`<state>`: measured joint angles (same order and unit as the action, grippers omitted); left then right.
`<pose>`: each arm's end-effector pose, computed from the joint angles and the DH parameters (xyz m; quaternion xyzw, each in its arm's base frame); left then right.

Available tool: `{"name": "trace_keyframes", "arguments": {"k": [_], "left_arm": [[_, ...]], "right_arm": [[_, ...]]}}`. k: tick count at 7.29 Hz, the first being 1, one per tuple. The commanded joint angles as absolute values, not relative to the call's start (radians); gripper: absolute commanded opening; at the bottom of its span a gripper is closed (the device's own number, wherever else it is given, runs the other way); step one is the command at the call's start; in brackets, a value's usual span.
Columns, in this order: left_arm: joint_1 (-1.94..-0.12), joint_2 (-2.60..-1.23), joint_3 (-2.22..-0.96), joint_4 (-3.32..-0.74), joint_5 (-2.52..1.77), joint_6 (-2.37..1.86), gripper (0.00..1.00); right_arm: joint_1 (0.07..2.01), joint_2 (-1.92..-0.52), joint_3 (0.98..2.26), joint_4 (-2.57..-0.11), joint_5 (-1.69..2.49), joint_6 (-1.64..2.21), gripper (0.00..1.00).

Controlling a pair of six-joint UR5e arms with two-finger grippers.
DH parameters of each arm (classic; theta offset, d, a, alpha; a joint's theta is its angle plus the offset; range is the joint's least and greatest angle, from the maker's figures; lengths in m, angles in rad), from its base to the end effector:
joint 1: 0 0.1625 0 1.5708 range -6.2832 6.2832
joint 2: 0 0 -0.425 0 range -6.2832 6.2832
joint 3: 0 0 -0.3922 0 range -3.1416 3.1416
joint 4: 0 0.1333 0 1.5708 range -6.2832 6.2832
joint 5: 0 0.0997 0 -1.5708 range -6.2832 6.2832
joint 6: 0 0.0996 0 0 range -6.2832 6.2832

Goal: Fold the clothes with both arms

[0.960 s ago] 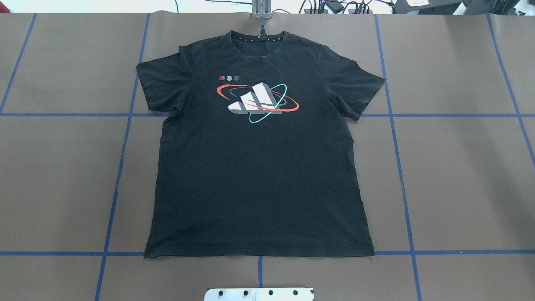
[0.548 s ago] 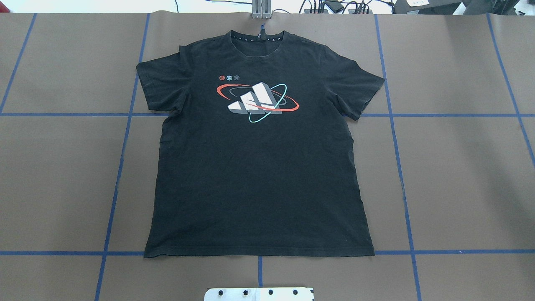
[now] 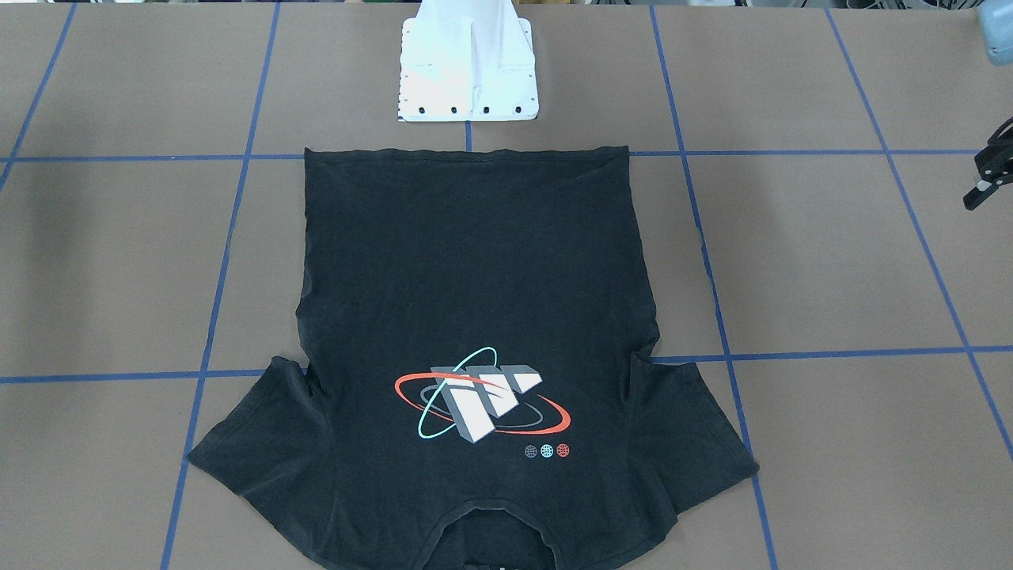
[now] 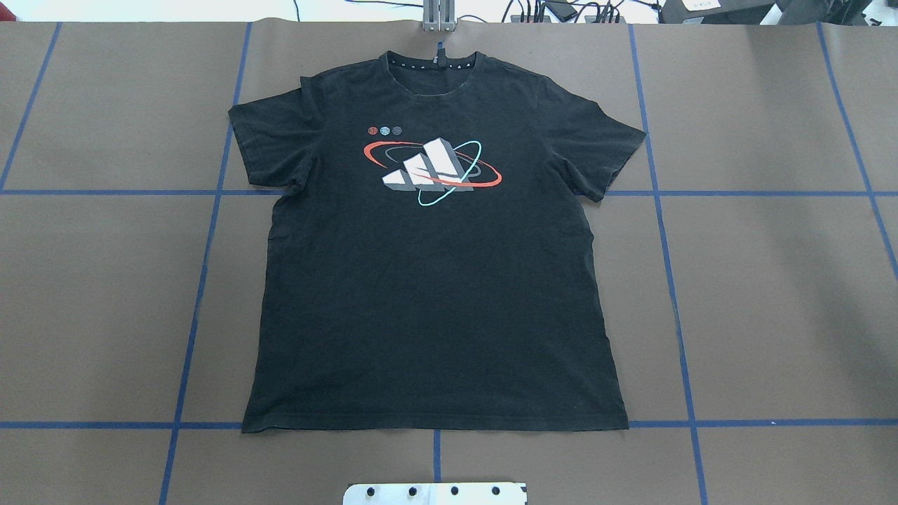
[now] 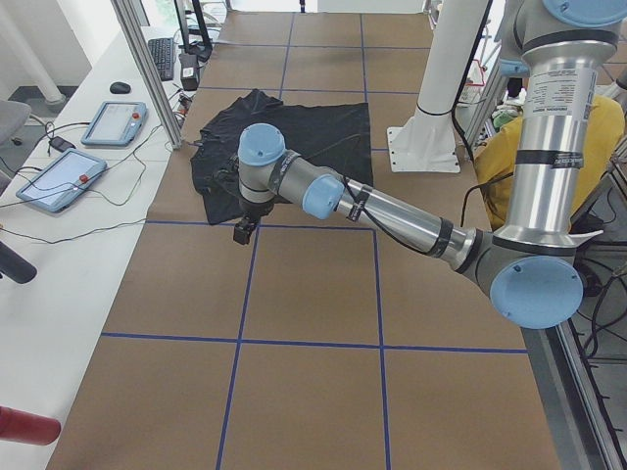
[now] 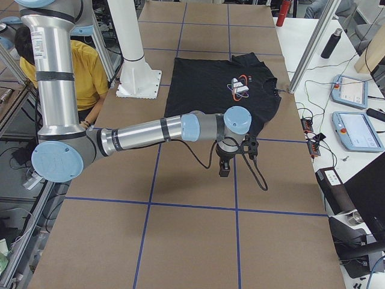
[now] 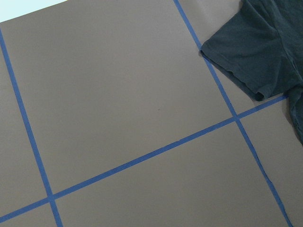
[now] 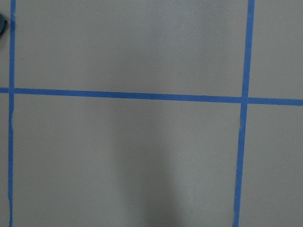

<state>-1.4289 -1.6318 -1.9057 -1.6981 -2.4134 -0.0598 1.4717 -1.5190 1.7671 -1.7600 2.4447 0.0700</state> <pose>0.0134 -0.5105 0.4431 0.1950 0.4168 0.1419 0.8764 0.0066 -0.5086 0.5486 -0.0091 -0.4237 -0.0256 0.9054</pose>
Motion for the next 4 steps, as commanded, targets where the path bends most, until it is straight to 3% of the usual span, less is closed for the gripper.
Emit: {"name": "trace_keyframes", "arguments": {"k": [1, 2, 4], "left_arm": [[-1.431, -1.629, -1.933, -1.697, -2.413, -0.060, 1.00], [-1.431, -1.618, -1.933, -1.698, -2.413, -0.060, 1.00], [-1.430, -1.614, -1.937, -1.700, -2.411, -0.060, 1.00]], "right_arm": [[1.421, -1.517, 1.775, -1.755, 2.451, 0.072, 1.00], [1.331, -1.510, 1.760, -1.677, 2.444, 0.077, 1.00], [1.247, -1.282, 1.467, -1.428, 2.410, 0.260, 1.00]]}}
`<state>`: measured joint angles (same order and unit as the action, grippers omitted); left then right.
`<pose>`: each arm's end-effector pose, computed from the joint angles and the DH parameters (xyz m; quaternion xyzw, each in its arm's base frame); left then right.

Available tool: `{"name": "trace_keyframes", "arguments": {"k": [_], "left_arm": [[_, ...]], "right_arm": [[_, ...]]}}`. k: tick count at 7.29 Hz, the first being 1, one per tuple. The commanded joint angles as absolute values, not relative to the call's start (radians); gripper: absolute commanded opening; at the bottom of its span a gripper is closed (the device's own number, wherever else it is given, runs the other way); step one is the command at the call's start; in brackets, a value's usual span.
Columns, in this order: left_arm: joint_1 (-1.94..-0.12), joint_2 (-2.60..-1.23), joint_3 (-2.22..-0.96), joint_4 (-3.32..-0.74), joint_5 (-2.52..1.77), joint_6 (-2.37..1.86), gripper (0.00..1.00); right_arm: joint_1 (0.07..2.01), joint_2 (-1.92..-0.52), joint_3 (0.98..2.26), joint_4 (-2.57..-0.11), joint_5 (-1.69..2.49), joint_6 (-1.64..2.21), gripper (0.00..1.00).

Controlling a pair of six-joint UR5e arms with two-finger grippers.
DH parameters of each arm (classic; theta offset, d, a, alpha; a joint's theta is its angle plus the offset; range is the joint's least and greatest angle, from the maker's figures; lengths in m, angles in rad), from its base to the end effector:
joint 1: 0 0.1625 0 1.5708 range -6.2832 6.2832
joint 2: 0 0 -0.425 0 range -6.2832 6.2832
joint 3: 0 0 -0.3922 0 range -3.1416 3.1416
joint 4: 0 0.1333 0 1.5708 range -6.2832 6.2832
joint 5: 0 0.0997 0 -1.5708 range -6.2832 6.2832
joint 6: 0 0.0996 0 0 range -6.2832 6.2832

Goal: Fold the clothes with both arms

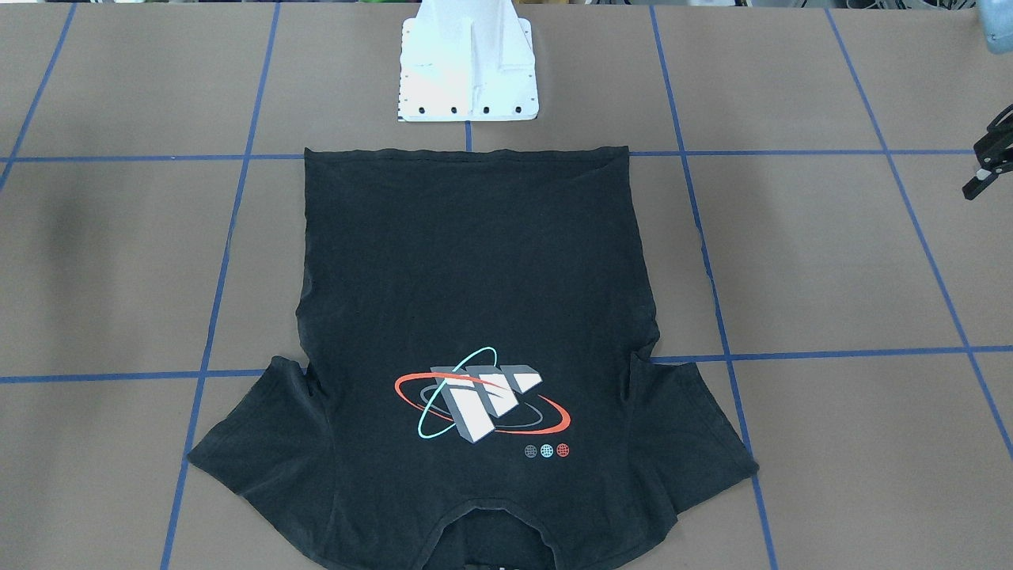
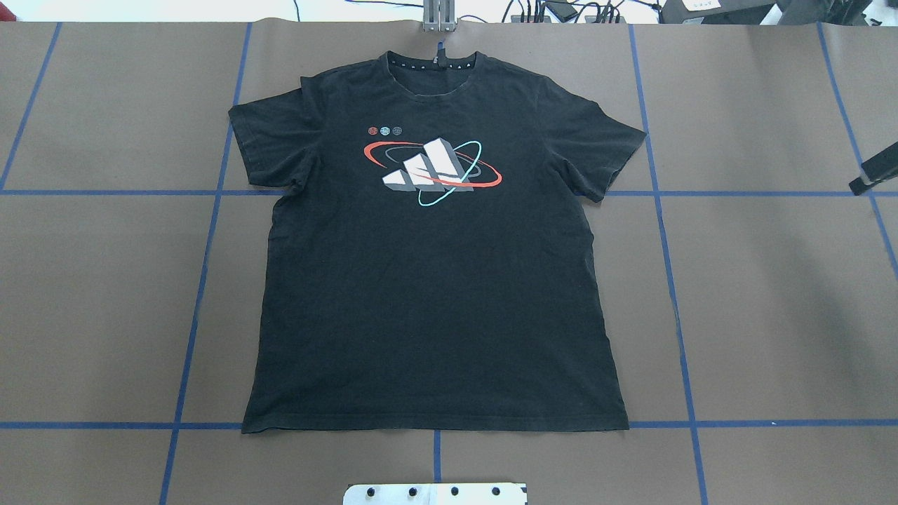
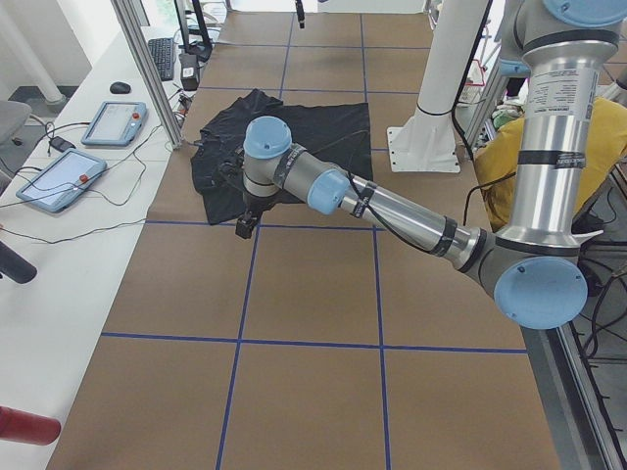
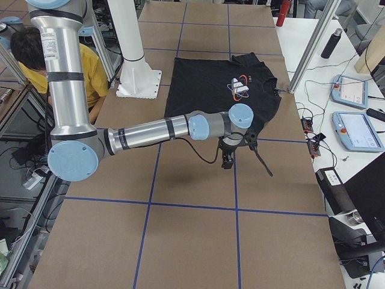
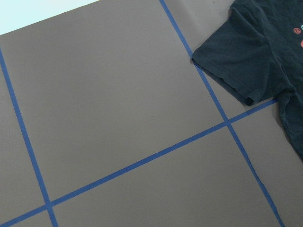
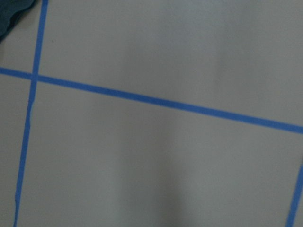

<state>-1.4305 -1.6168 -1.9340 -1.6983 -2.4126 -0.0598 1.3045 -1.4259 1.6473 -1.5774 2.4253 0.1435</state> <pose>0.0113 -0.5023 0.4370 0.2014 0.4162 0.1437 0.8750 -0.0900 -0.5511 0.5396 0.0117 -0.4232 -0.0999 0.9004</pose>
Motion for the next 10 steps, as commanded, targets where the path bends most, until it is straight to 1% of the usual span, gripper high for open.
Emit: {"name": "trace_keyframes", "arguments": {"k": [1, 2, 3, 4, 5, 7, 8, 9, 10], "left_arm": [[-1.430, -1.614, -1.937, -1.700, -2.411, -0.060, 1.00], [-1.431, -1.612, -1.940, -1.700, -2.410, -0.060, 1.00], [-1.430, -1.614, -1.940, -1.700, -2.411, -0.060, 1.00], [-1.430, -1.615, -1.940, -1.700, -2.411, -0.060, 1.00], [-1.430, -1.615, -1.942, -1.700, -2.413, -0.060, 1.00], [-1.430, -1.614, -1.951, -1.700, -2.411, -0.060, 1.00], [-1.430, -1.614, -1.956, -1.700, -2.413, -0.061, 1.00], [-1.430, -1.614, -1.956, -1.701, -2.411, -0.060, 1.00], [-1.430, -1.614, -1.956, -1.700, -2.411, -0.060, 1.00]], "right_arm": [[1.209, -1.156, 1.316, -1.337, 2.393, 0.410, 1.00], [1.174, -1.069, 1.216, -1.239, 2.382, 0.575, 1.00], [1.125, -1.011, 1.124, -1.082, 2.309, 0.805, 0.99], [1.067, -1.008, 1.050, -0.910, 2.242, 0.922, 0.98], [1.040, -0.971, 0.985, -0.853, 2.220, 0.984, 0.98], [1.035, -0.934, 0.947, -0.850, 2.220, 1.012, 0.96], [1.029, -0.933, 0.946, -0.850, 2.220, 1.032, 0.90], [1.022, -0.931, 0.946, -0.850, 2.214, 1.032, 0.87], [1.013, -0.930, 0.939, -0.850, 2.197, 1.032, 0.87]]}}
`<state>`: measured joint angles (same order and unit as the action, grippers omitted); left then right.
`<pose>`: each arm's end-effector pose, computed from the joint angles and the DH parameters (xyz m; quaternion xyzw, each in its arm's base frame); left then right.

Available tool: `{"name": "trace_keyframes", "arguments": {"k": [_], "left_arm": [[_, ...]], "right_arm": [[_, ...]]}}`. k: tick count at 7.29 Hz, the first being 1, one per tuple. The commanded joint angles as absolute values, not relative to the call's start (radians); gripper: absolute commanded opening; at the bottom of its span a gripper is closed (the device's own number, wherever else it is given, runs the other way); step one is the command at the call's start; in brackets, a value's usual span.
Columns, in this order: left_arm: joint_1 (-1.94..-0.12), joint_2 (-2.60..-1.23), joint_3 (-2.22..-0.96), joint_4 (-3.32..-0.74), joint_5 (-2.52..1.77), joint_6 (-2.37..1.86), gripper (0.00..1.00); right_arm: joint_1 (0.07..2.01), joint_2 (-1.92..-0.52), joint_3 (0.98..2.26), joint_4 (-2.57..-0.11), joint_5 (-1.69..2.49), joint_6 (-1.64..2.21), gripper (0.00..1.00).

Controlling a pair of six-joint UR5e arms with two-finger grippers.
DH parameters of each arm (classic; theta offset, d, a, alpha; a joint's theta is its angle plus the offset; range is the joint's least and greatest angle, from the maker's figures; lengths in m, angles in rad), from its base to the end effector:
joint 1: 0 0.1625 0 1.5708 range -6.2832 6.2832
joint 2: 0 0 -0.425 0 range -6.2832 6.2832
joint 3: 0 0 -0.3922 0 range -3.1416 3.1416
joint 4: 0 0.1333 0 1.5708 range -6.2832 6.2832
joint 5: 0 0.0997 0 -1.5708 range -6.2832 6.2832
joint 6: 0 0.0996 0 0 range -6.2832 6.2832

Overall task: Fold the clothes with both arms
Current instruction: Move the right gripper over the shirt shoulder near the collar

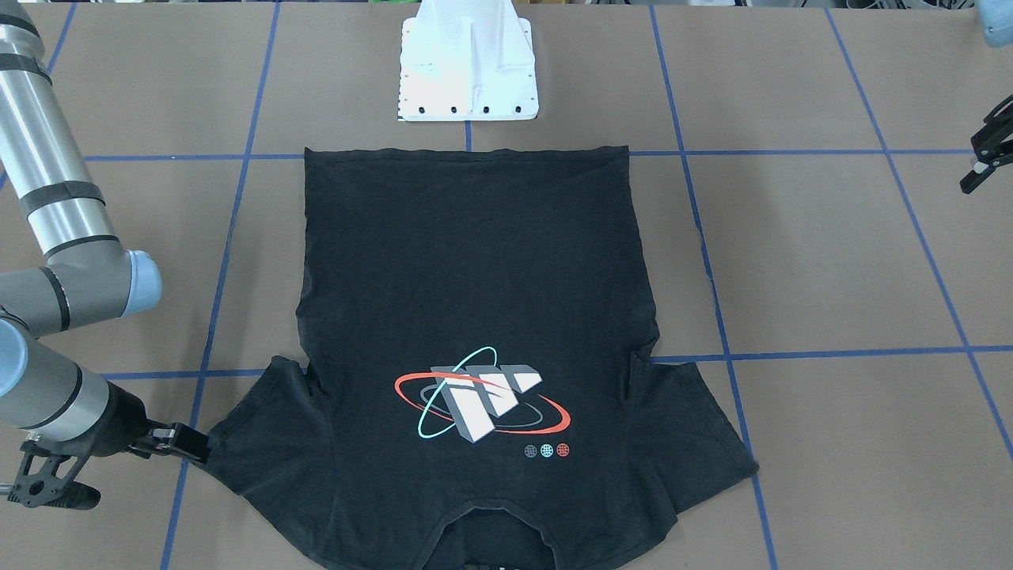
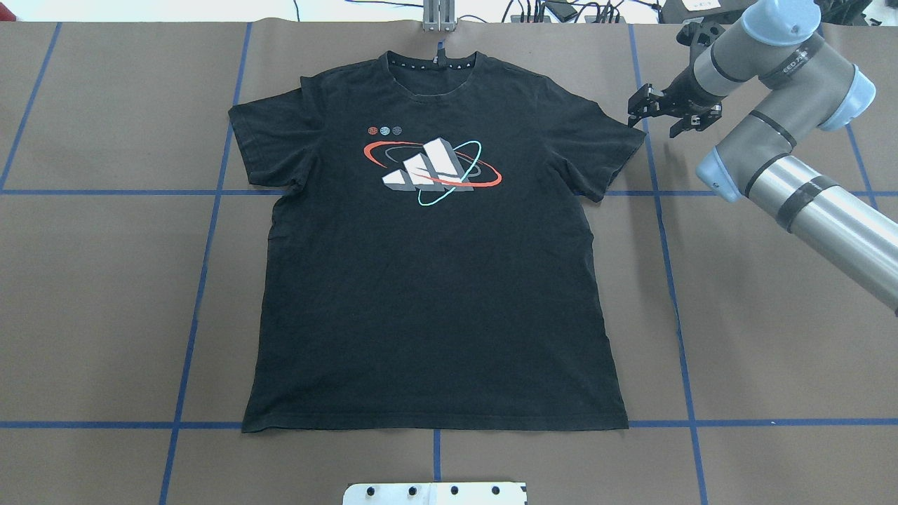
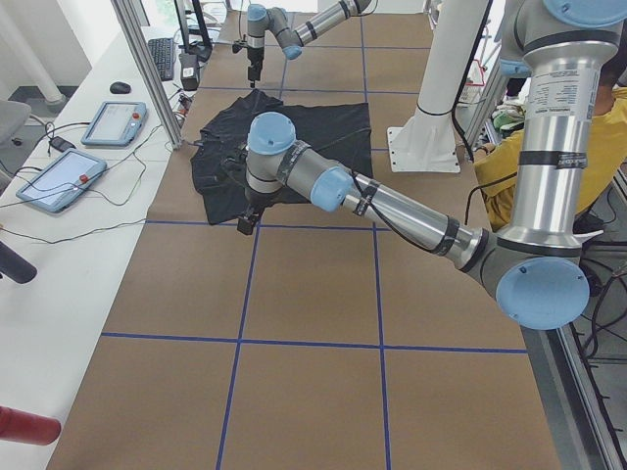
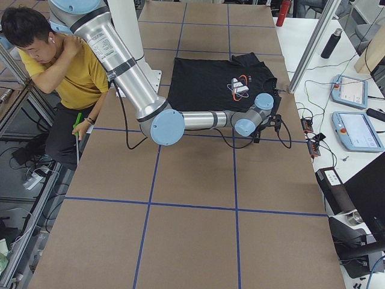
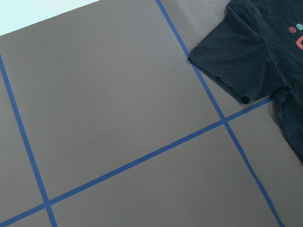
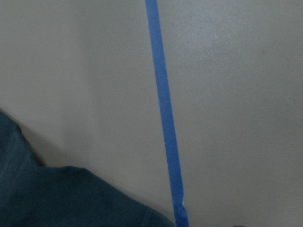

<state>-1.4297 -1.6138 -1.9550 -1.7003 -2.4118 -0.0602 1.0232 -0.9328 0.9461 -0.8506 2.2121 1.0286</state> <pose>0.0111 -0.4983 0.4283 0.2101 0.4157 0.1476 0.8725 -0.3394 -0.6982 0.4912 0.0314 -0.4488 0.1012 0.8873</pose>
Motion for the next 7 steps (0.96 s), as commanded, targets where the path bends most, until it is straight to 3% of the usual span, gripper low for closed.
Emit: {"name": "trace_keyframes", "arguments": {"k": [1, 2, 4, 5, 7], "left_arm": [[-1.430, -1.614, -1.954, -1.701, -2.411, -0.061, 1.00], [-1.430, -1.614, -1.956, -1.700, -2.411, -0.061, 1.00], [-1.430, -1.614, -1.957, -1.700, -2.413, -0.061, 1.00], [-1.430, -1.614, -1.959, -1.700, -2.413, -0.061, 1.00], [-1.430, -1.614, -1.963, -1.700, -2.413, -0.061, 1.00]], "right_arm": [[1.011, -0.930, 0.939, -0.848, 2.197, 1.032, 0.87], [1.011, -0.930, 0.937, -0.850, 2.195, 1.032, 0.78], [1.009, -0.930, 0.933, -0.850, 2.195, 1.060, 0.19], [1.009, -0.927, 0.933, -0.850, 2.197, 1.060, 0.05], [1.009, -0.917, 0.933, -0.851, 2.198, 1.069, 0.00]]}}
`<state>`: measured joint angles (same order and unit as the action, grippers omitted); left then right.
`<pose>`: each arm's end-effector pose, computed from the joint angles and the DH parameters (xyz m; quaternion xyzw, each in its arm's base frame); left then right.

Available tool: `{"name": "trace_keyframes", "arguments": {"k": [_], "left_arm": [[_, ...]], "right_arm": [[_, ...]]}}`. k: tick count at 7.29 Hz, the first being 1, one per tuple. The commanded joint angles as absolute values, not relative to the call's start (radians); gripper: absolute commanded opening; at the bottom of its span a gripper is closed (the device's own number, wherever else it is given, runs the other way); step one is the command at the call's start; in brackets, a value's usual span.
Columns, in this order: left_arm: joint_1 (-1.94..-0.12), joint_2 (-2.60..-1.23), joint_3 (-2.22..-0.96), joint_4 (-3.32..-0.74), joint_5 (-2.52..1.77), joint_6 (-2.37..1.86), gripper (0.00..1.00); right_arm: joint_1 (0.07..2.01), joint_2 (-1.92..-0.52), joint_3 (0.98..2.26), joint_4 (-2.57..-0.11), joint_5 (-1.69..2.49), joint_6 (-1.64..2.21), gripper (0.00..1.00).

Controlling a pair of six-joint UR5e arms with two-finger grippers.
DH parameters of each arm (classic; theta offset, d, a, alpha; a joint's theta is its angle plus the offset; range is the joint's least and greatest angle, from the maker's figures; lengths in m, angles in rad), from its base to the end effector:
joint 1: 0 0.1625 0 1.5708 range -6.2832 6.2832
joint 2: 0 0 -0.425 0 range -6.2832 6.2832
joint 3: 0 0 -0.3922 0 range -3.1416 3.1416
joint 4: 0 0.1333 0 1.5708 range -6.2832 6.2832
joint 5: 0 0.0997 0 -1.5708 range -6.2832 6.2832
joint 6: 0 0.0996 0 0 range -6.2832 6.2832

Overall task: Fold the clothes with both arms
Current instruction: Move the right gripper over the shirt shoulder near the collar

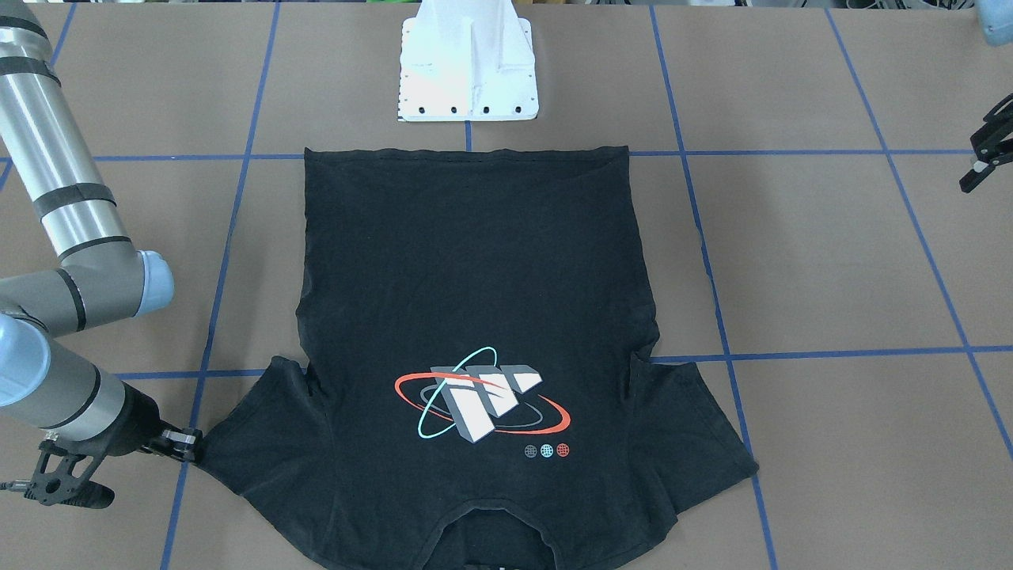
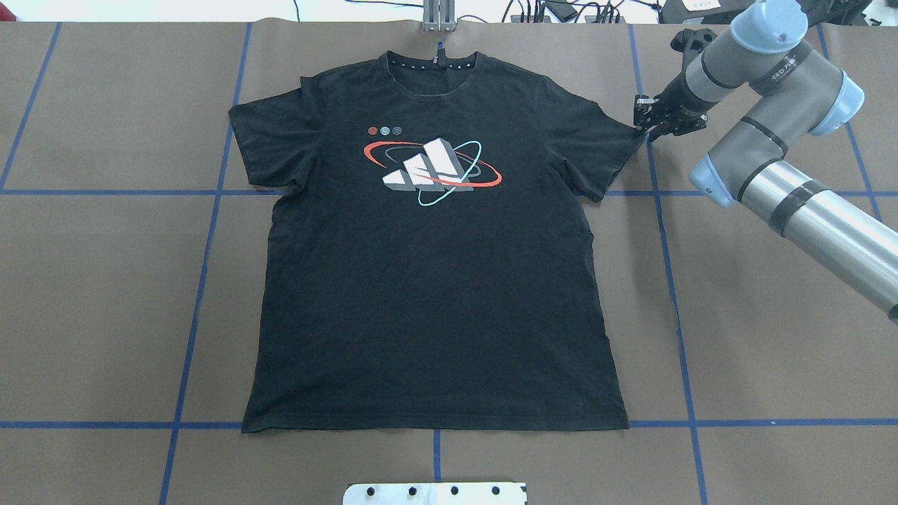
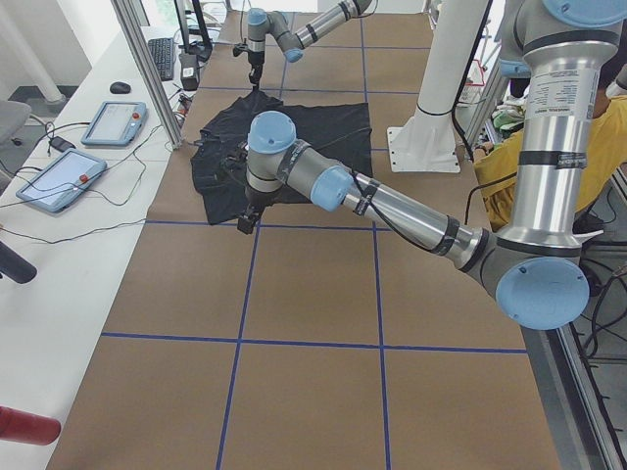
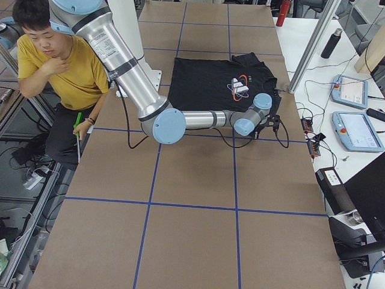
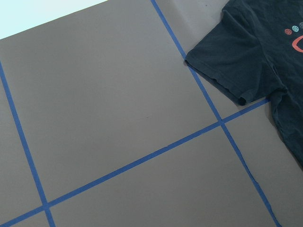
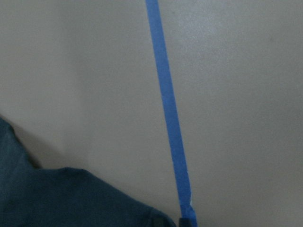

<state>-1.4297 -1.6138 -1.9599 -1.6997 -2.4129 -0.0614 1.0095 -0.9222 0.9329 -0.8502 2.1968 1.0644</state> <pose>0.0111 -0.4975 0.4260 0.2117 0.4163 0.1480 0.8718 -0.3501 -0.6977 0.4905 0.0250 -0.4447 0.1145 0.8880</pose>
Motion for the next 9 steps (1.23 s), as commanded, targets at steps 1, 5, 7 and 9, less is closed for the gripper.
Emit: {"name": "trace_keyframes", "arguments": {"k": [1, 5, 7, 9], "left_arm": [[-1.430, -1.614, -1.963, -1.700, -2.413, -0.061, 1.00], [-1.430, -1.589, -2.008, -1.698, -2.416, -0.063, 1.00], [-1.430, -1.585, -2.026, -1.700, -2.413, -0.107, 1.00], [-1.428, -1.586, -2.033, -1.701, -2.413, -0.120, 1.00]], "right_arm": [[1.014, -0.908, 0.933, -0.853, 2.201, 1.074, 0.00], [1.005, -0.888, 1.138, -0.851, 2.393, 1.327, 0.00], [0.939, -0.793, 1.053, -0.856, 2.277, 1.410, 0.00], [0.928, -0.648, 0.859, -0.854, 2.244, 1.410, 0.00]]}}
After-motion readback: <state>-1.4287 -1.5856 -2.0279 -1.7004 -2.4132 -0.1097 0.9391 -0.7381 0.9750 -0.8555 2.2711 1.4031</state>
